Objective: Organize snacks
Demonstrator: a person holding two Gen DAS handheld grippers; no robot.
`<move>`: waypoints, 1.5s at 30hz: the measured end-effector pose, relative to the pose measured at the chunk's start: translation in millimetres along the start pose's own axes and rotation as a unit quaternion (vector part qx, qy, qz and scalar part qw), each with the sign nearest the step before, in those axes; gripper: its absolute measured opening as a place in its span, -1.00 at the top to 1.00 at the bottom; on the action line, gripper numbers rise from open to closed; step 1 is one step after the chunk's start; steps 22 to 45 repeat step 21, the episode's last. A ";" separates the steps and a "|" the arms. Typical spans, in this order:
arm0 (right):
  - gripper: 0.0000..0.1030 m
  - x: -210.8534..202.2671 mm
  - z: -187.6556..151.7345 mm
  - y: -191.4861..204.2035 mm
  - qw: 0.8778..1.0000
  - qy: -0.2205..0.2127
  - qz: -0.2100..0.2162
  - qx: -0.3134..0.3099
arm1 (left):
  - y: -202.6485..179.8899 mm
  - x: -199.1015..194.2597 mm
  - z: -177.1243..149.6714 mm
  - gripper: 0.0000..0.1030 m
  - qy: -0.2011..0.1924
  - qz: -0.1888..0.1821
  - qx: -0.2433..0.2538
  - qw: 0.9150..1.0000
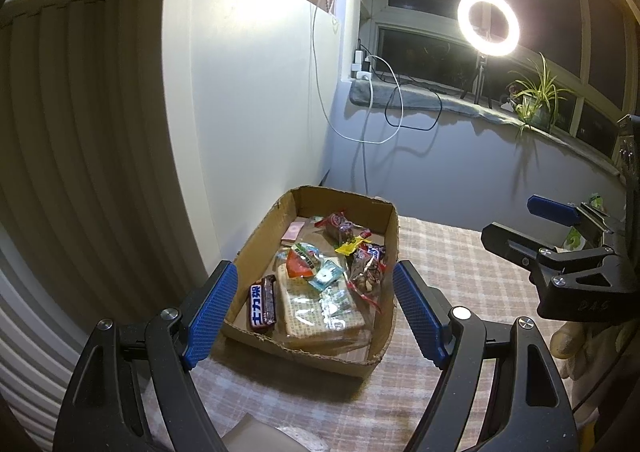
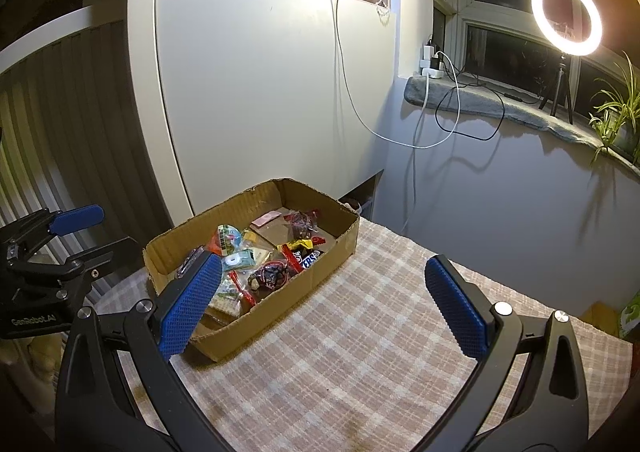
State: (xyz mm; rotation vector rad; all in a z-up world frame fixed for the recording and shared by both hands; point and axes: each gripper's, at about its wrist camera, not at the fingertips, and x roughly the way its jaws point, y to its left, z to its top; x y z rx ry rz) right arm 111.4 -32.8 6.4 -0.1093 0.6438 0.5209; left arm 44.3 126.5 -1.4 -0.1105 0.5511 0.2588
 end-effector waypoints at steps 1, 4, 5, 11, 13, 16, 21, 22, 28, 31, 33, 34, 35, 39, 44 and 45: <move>-1.00 -0.2 -0.1 0.0 1.000 0.000 0.000 0.000 | -0.2 0.3 0.0 -0.55 0.000 0.000 0.000 1.000; -1.00 -0.4 -1.2 0.3 1.000 0.001 0.001 -0.002 | -0.2 -0.5 0.5 -0.55 0.000 0.000 -0.001 1.000; -1.00 -0.1 -1.9 0.7 1.000 0.001 0.001 -0.002 | -0.3 -0.9 0.7 -0.55 -0.001 -0.001 -0.001 1.000; -1.00 0.7 -3.7 1.0 1.000 0.002 0.001 -0.002 | -1.3 -1.9 1.8 -0.55 0.000 -0.002 0.000 1.000; -1.00 0.8 -3.6 1.1 1.000 0.001 0.001 -0.002 | -1.5 -1.2 2.0 -0.55 0.000 -0.001 0.001 1.000; -1.00 0.3 -6.5 0.7 1.000 0.003 0.002 -0.004 | -1.4 -0.6 2.0 -0.55 0.000 -0.002 0.000 1.000; -1.00 2.0 -8.4 -1.1 1.000 0.005 0.001 -0.006 | -3.6 0.0 -0.9 -0.55 -0.006 -0.001 0.008 1.000; -1.00 2.0 -8.4 -1.1 1.000 0.005 0.001 -0.006 | -3.6 0.0 -0.9 -0.55 -0.006 -0.001 0.008 1.000; -1.00 2.0 -8.4 -1.1 1.000 0.005 0.001 -0.006 | -3.6 0.0 -0.9 -0.55 -0.006 -0.001 0.008 1.000; -1.00 2.0 -8.4 -1.1 1.000 0.005 0.001 -0.006 | -3.6 0.0 -0.9 -0.55 -0.006 -0.001 0.008 1.000; -1.00 2.0 -8.4 -1.1 1.000 0.005 0.001 -0.006 | -3.6 0.0 -0.9 -0.55 -0.006 -0.001 0.008 1.000; -1.00 2.0 -8.4 -1.1 1.000 0.005 0.001 -0.006 | -3.6 0.0 -0.9 -0.55 -0.006 -0.001 0.008 1.000; -1.00 2.0 -8.4 -1.1 1.000 0.005 0.001 -0.006 | -3.6 0.0 -0.9 -0.55 -0.006 -0.001 0.008 1.000; -1.00 2.0 -8.4 -1.1 1.000 0.005 0.001 -0.006 | -3.6 0.0 -0.9 -0.55 -0.006 -0.001 0.008 1.000; -1.00 2.0 -8.4 -1.1 1.000 0.005 0.001 -0.006 | -3.6 0.0 -0.9 -0.55 -0.006 -0.001 0.008 1.000; -1.00 2.0 -8.4 -1.1 1.000 0.005 0.001 -0.006 | -3.6 0.0 -0.9 -0.55 -0.006 -0.001 0.008 1.000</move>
